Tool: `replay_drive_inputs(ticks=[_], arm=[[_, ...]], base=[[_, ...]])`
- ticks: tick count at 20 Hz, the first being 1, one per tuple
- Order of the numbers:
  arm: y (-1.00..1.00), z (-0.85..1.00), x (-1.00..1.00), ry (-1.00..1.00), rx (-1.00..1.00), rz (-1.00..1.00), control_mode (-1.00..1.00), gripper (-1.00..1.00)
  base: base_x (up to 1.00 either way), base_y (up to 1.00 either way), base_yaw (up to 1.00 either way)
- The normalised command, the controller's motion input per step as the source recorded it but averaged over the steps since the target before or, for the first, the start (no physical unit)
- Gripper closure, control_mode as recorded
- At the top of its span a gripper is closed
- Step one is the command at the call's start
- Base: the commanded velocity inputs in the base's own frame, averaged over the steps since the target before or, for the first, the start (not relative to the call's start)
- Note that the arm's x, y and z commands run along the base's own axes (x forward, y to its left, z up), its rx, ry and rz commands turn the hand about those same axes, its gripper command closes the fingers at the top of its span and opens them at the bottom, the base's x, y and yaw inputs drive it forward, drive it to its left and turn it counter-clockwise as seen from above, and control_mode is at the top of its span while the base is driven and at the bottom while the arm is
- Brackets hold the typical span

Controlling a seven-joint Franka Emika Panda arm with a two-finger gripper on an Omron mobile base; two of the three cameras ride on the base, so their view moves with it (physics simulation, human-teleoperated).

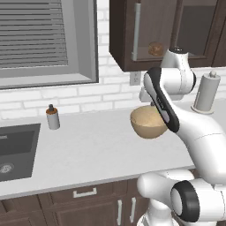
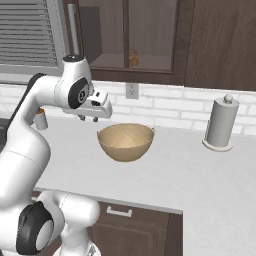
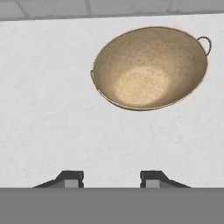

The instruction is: Open the cabinet, pick up the bread from the cabinet and place it in the basket. Then move the basket to the dining counter.

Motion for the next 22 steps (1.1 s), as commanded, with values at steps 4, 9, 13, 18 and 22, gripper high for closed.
replay_drive_inputs(ticks=[4,9,13,18,22], arm=[[0.00,0.00,0.00,0.01,-0.01,0.00,-1.00,-1.00],[0.40,0.14,-0.05,-0.10,-0.08,0.00,-1.00,-1.00],[0.39,0.46,0.00,-0.33,-0.08,0.00,-1.00,-1.00],[0.34,0.70,0.07,-0.33,-0.09,0.00,-1.00,-1.00],[0.09,0.89,0.02,-0.23,-0.02,0.00,-1.00,-1.00]], base=[[0.00,0.00,0.00],[0.00,0.00,0.00],[0.00,0.00,0.00],[0.00,0.00,0.00],[0.00,0.00,0.00]])
